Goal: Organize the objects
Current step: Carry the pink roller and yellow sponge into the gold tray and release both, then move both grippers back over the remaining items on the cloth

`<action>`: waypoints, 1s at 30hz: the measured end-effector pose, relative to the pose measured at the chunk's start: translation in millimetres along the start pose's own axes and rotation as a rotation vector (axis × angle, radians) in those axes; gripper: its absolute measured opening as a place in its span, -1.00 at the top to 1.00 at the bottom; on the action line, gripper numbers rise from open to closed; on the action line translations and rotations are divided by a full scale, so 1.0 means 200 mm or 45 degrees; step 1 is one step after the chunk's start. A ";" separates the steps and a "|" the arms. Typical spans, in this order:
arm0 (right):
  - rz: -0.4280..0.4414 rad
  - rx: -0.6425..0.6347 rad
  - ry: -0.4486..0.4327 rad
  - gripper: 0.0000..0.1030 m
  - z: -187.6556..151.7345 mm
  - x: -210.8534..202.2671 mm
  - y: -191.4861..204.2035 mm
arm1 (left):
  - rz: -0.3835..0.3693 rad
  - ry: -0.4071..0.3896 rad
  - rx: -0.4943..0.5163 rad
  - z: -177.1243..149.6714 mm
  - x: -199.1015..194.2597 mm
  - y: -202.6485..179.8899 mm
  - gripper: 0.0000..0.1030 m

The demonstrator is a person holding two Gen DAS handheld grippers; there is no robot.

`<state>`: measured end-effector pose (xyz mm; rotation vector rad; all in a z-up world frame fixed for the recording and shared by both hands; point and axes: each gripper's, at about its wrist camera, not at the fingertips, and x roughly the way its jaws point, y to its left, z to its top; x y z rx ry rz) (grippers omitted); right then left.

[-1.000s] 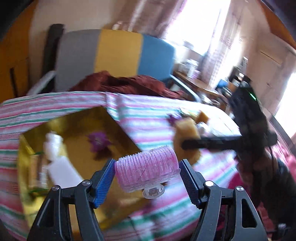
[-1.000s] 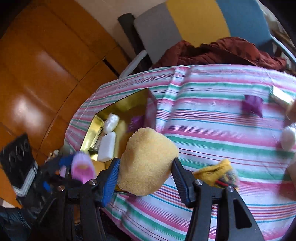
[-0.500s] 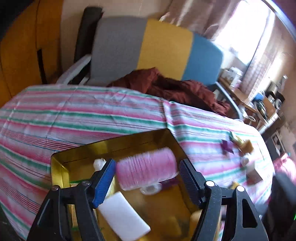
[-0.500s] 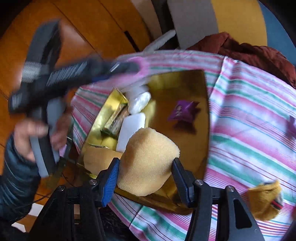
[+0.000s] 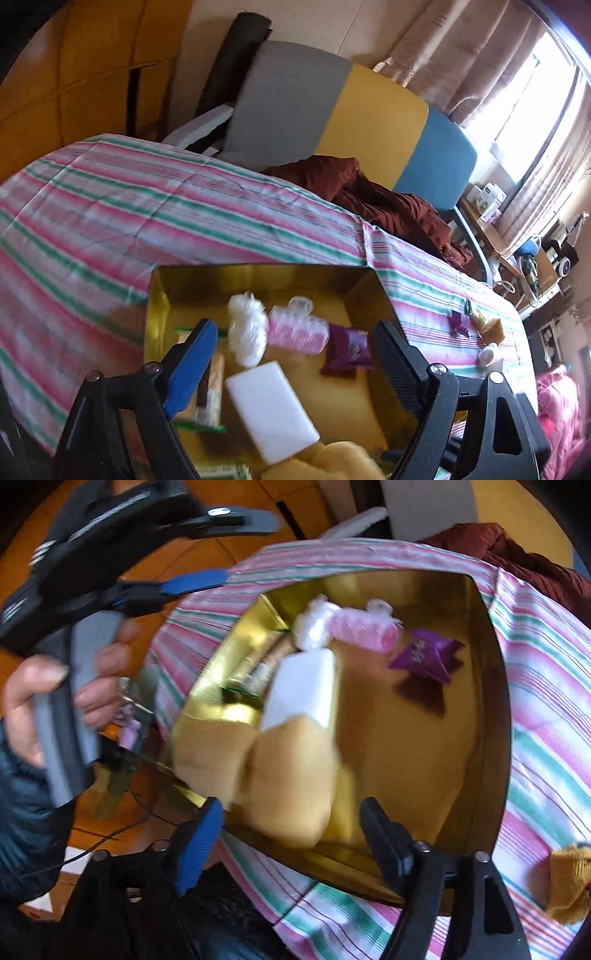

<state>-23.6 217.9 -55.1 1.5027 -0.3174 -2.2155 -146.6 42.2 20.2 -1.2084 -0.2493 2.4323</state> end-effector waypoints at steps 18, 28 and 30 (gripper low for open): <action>-0.250 0.056 -0.282 -0.65 -0.05 -0.29 0.00 | 0.175 -0.141 0.184 -0.35 -0.21 -0.15 -0.76; -0.388 0.085 -0.353 -0.65 -0.11 -0.36 -0.02 | 0.220 -0.170 0.251 -0.41 -0.24 -0.22 -0.76; -0.404 0.091 -0.362 -0.65 -0.11 -0.37 -0.03 | 0.228 -0.179 0.270 -0.42 -0.25 -0.24 -0.76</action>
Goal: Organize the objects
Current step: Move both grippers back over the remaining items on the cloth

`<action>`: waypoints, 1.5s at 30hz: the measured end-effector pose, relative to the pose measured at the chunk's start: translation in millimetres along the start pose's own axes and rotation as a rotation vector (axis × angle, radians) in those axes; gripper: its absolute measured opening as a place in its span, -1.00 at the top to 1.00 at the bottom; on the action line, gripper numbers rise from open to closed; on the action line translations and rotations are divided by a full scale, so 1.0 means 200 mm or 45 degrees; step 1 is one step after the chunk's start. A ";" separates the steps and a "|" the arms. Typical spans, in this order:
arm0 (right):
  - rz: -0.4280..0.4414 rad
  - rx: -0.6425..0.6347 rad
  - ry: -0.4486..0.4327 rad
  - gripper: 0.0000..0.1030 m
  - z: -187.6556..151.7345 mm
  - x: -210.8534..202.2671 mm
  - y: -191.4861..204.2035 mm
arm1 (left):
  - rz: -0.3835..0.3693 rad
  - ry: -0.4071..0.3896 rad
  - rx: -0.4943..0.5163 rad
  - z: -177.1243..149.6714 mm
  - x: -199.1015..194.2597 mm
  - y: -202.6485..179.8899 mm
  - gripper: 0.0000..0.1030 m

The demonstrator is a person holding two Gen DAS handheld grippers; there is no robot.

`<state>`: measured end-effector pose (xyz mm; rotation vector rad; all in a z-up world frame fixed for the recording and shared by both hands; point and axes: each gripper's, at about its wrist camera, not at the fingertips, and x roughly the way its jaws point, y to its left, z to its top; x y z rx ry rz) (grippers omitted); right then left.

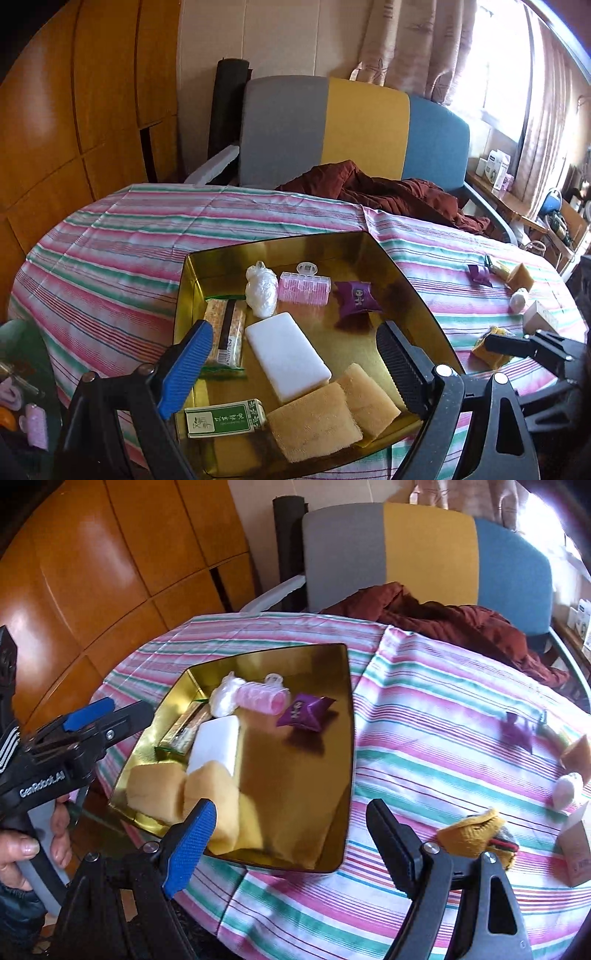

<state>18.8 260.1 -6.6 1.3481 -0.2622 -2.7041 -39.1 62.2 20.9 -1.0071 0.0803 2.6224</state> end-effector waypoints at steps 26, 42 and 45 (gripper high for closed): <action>-0.430 0.410 -0.105 -0.65 -0.06 -0.34 -0.83 | -0.177 -0.021 0.258 0.04 -0.05 -0.40 -0.76; -0.542 1.148 -0.312 -0.65 -0.43 -0.60 -1.61 | -0.460 0.163 0.526 -0.06 0.17 -1.03 -0.76; -0.520 1.223 -0.319 -0.65 -0.47 -0.61 -1.64 | -0.502 0.246 0.526 -0.10 0.26 -1.14 -0.76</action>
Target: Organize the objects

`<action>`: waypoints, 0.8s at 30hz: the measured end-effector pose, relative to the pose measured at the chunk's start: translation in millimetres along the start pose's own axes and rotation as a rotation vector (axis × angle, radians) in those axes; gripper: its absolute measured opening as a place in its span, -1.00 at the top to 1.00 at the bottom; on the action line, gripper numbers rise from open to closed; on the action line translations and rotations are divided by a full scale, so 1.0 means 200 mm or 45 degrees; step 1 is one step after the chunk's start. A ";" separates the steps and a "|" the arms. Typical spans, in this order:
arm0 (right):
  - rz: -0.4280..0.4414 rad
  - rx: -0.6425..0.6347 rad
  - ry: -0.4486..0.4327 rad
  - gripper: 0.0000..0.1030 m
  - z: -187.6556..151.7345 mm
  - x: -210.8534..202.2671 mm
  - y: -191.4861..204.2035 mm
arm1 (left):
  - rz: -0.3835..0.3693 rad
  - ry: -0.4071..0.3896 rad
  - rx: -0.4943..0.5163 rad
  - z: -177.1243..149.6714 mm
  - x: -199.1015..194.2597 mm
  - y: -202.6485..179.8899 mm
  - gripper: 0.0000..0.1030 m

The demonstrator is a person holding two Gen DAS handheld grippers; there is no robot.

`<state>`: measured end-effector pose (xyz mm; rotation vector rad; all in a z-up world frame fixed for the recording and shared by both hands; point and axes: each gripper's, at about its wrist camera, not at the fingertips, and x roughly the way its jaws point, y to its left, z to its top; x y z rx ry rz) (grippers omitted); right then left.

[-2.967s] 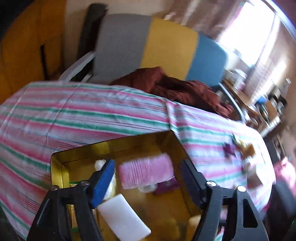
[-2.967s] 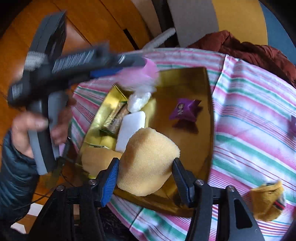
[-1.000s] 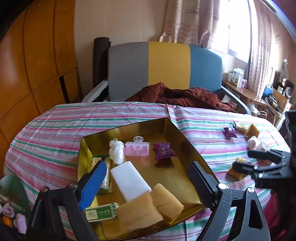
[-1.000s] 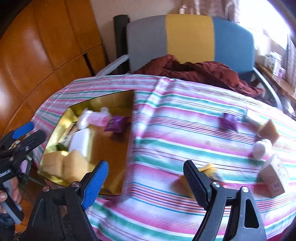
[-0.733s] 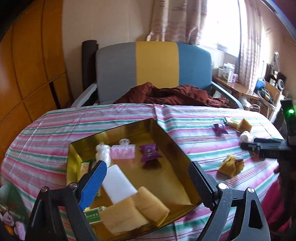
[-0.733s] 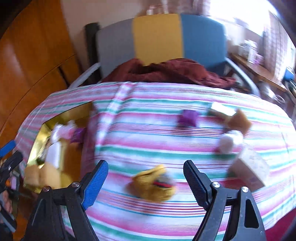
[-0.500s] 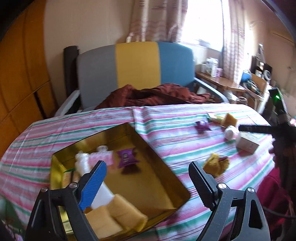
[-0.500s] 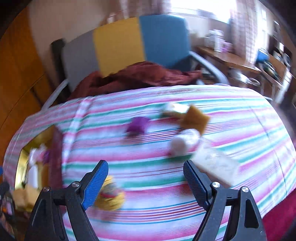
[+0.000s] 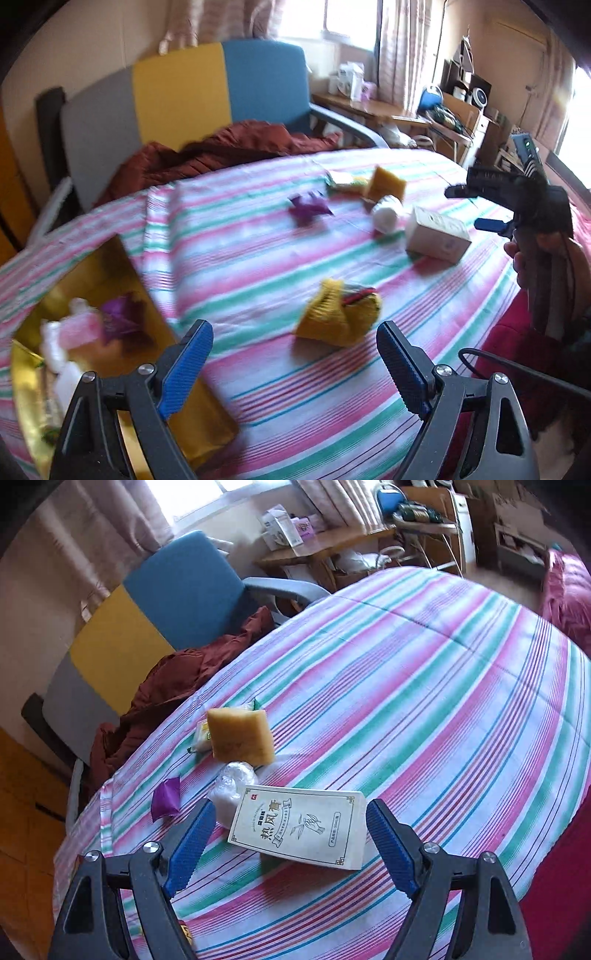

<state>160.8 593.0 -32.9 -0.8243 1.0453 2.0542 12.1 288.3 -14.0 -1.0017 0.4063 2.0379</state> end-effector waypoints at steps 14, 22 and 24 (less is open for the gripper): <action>-0.005 -0.004 0.039 -0.65 -0.01 0.04 0.01 | -0.121 0.117 -0.005 0.09 0.37 -0.11 -0.80; -0.019 -0.054 0.063 -0.65 -0.02 0.07 0.05 | -0.128 0.206 0.040 0.05 0.55 -0.13 -0.33; -0.024 -0.062 0.064 -0.65 -0.02 0.07 0.05 | -0.125 0.174 0.060 0.03 0.56 -0.12 -0.27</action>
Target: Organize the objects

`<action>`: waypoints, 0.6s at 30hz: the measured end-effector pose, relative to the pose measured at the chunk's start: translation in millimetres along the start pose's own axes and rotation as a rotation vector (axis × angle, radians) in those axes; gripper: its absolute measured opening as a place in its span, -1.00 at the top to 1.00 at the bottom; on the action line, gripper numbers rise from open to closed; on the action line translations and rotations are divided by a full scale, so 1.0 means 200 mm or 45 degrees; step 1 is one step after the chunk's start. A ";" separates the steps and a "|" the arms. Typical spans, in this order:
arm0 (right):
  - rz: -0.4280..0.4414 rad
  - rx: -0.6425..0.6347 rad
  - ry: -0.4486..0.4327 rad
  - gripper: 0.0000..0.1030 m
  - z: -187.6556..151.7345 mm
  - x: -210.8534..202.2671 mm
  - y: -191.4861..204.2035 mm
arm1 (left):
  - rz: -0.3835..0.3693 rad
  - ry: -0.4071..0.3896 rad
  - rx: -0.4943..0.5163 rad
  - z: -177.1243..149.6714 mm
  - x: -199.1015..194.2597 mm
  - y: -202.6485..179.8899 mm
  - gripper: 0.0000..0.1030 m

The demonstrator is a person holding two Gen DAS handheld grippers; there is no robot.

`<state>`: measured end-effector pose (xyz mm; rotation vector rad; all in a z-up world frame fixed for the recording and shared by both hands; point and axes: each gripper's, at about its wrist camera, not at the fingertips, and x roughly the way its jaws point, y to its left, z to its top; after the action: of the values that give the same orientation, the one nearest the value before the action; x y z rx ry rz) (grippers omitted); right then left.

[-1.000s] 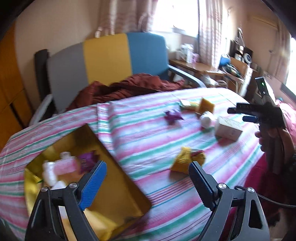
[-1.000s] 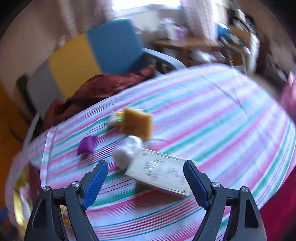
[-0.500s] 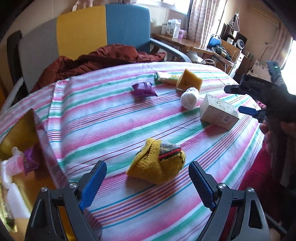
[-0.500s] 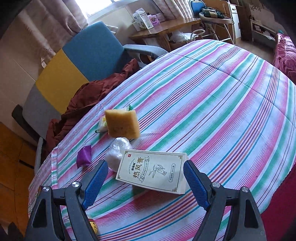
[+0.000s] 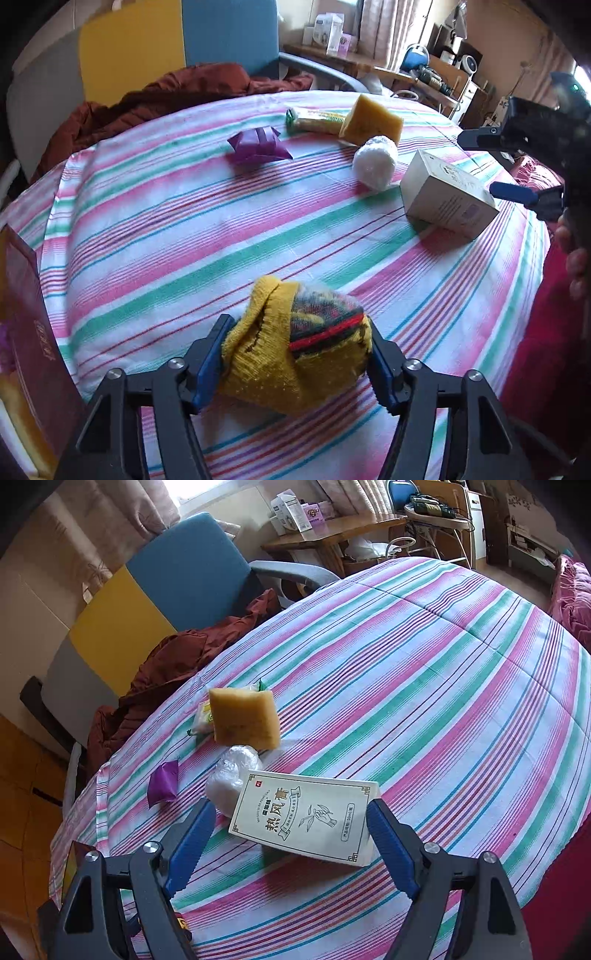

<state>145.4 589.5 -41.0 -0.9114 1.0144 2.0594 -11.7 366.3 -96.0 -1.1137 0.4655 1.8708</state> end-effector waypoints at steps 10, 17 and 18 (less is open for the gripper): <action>-0.066 -0.311 0.100 -0.65 0.01 0.01 0.15 | -0.006 -0.029 0.056 -0.03 0.01 0.00 -0.25; -0.201 -0.903 0.276 -0.75 0.02 0.09 0.33 | 0.008 -0.044 0.064 -0.04 0.02 -0.01 -0.29; -0.228 -0.933 0.296 -0.75 0.03 0.12 0.32 | 0.005 -0.046 0.061 -0.04 0.02 -0.01 -0.29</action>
<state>80.6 568.8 -32.5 -1.5677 0.2340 2.2222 -7.0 363.7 -102.3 -1.0461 0.4894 1.8706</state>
